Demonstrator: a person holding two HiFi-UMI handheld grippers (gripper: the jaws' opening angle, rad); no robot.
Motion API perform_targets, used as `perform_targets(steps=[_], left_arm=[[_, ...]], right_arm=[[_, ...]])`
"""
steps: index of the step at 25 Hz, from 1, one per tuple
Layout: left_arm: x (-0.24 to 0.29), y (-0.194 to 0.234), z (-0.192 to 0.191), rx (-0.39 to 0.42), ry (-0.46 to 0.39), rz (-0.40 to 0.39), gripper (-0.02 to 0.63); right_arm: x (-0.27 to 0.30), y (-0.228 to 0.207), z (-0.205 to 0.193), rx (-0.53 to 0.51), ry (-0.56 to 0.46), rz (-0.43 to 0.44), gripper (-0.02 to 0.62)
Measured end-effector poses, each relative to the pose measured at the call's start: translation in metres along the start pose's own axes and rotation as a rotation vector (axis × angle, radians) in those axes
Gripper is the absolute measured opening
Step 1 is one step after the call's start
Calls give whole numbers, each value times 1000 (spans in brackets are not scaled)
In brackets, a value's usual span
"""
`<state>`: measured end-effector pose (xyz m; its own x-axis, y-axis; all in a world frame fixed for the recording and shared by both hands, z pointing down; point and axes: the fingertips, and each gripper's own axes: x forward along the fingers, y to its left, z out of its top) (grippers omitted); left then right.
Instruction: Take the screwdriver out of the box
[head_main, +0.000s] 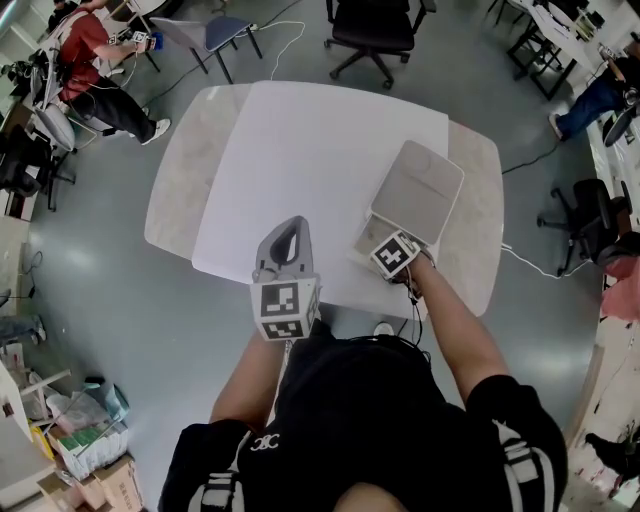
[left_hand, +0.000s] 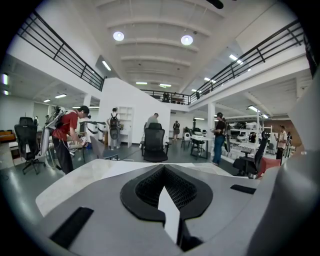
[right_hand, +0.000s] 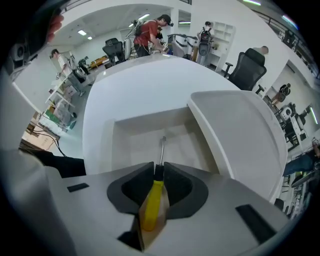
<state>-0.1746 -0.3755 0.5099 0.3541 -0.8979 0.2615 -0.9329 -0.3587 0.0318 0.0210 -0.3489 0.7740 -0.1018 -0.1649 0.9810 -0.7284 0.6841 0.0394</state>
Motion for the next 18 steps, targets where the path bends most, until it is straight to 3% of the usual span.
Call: perform_targets(steps=[4, 10, 15, 18], left_arm=[[2, 0, 2, 7, -6, -10, 14], [8, -5, 6, 6, -8, -25, 14], [15, -20, 12, 17, -25, -47, 14], [20, -30, 17, 27, -34, -62, 14]], right_arm=[[-5, 2, 21, -15, -118, 12, 64], [-21, 11, 19, -2, -172, 64, 61], [-56, 2, 41, -78, -343, 3, 60], [-79, -1, 46, -56, -434, -13, 60]])
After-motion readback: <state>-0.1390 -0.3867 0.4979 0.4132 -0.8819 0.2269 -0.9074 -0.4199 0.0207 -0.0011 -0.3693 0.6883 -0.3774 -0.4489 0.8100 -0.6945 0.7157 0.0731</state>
